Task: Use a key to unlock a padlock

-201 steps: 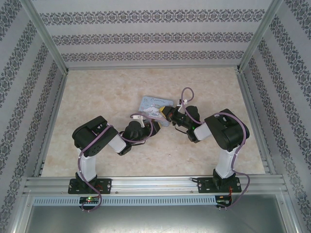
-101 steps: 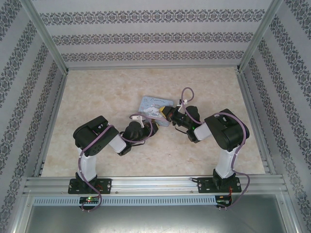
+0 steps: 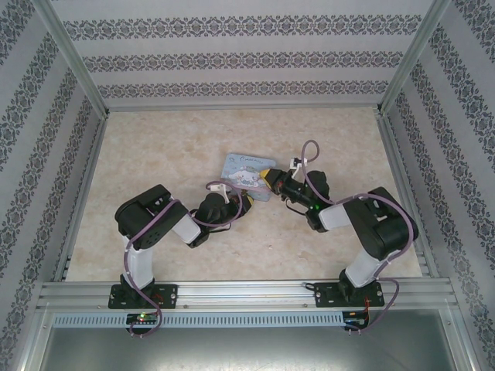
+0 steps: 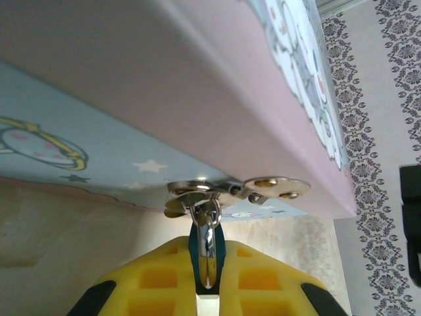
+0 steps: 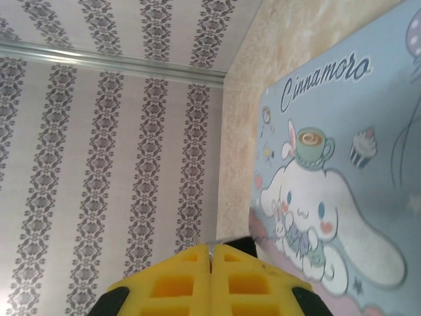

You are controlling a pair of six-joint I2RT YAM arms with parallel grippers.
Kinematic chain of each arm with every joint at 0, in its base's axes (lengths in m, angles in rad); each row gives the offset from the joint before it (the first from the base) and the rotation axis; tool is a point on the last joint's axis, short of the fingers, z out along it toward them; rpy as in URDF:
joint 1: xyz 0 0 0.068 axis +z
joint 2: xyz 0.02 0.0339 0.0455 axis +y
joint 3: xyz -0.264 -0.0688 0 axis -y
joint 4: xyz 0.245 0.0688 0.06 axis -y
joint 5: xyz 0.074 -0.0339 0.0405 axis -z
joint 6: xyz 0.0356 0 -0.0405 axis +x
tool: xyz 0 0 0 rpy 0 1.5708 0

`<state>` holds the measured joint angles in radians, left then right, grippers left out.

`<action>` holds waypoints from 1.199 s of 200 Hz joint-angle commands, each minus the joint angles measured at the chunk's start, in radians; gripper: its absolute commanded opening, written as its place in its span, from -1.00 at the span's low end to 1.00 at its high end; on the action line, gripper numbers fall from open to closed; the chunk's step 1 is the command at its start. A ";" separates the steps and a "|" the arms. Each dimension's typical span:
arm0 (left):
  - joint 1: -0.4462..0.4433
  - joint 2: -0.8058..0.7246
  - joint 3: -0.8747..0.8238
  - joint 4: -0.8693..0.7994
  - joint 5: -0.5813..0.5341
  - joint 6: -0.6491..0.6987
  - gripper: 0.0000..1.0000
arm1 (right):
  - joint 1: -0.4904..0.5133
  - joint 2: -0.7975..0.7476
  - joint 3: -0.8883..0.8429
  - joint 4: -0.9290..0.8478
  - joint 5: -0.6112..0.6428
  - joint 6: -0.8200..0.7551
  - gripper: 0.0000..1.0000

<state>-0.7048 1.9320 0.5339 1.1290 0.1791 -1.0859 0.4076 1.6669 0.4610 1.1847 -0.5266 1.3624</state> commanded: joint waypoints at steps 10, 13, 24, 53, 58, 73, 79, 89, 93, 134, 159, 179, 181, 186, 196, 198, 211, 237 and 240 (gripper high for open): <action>0.006 -0.070 -0.007 -0.057 0.027 -0.025 -1.00 | -0.010 -0.100 -0.097 -0.013 -0.030 -0.029 -1.00; 0.007 -0.075 -0.008 -0.059 0.028 -0.027 -1.00 | -0.009 -0.111 -0.107 -0.017 -0.032 -0.032 -1.00; 0.010 -0.088 -0.010 -0.064 0.033 -0.031 -1.00 | -0.010 -0.146 -0.155 -0.035 -0.028 -0.038 -1.00; 0.016 -0.112 0.003 -0.097 0.063 -0.046 -1.00 | 0.004 -0.222 -0.236 -0.100 -0.013 -0.053 -1.00; 0.017 -0.114 0.006 -0.098 0.070 -0.050 -1.00 | 0.010 -0.230 -0.250 -0.109 -0.006 -0.055 -1.00; 0.021 -0.117 0.015 -0.099 0.097 -0.064 -1.00 | 0.033 -0.241 -0.281 -0.132 0.016 -0.061 -1.00; 0.022 -0.117 0.018 -0.099 0.105 -0.070 -1.00 | 0.044 -0.239 -0.294 -0.131 0.028 -0.062 -1.00; 0.024 -0.117 0.019 -0.093 0.118 -0.081 -1.00 | 0.062 -0.229 -0.304 -0.125 0.041 -0.062 -1.00; 0.025 -0.117 0.019 -0.090 0.122 -0.086 -1.00 | 0.069 -0.224 -0.307 -0.121 0.048 -0.062 -1.00; 0.036 -0.117 0.016 -0.057 0.156 -0.150 -1.00 | 0.124 -0.147 -0.302 -0.074 0.106 -0.043 -1.00; 0.043 -0.112 0.013 -0.028 0.173 -0.210 -1.00 | 0.142 -0.105 -0.293 -0.052 0.140 -0.027 -1.00; 0.050 -0.104 0.012 0.008 0.190 -0.261 -1.00 | 0.156 -0.083 -0.285 -0.037 0.163 -0.015 -1.00; 0.051 -0.103 0.012 0.010 0.192 -0.267 -1.00 | 0.158 -0.080 -0.285 -0.037 0.166 -0.014 -1.00; 0.051 -0.101 0.014 0.013 0.194 -0.279 -1.00 | 0.162 -0.077 -0.283 -0.036 0.173 -0.010 -1.00; 0.053 -0.095 0.017 0.024 0.197 -0.301 -1.00 | 0.167 -0.069 -0.280 -0.029 0.183 -0.006 -1.00; 0.054 -0.094 0.016 0.027 0.199 -0.305 -1.00 | 0.169 -0.066 -0.278 -0.028 0.184 -0.005 -1.00; 0.054 -0.083 0.022 0.038 0.205 -0.329 -1.00 | 0.174 -0.060 -0.275 -0.023 0.195 0.000 -1.00; 0.054 -0.064 0.023 0.062 0.207 -0.359 -1.00 | 0.176 -0.053 -0.271 -0.018 0.220 0.006 -1.00; 0.054 -0.062 0.024 0.064 0.206 -0.360 -1.00 | 0.177 -0.053 -0.271 -0.017 0.223 0.007 -1.00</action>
<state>-0.6590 1.8500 0.5350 1.0969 0.3561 -1.3788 0.5743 1.5997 0.1711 1.1152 -0.3557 1.3598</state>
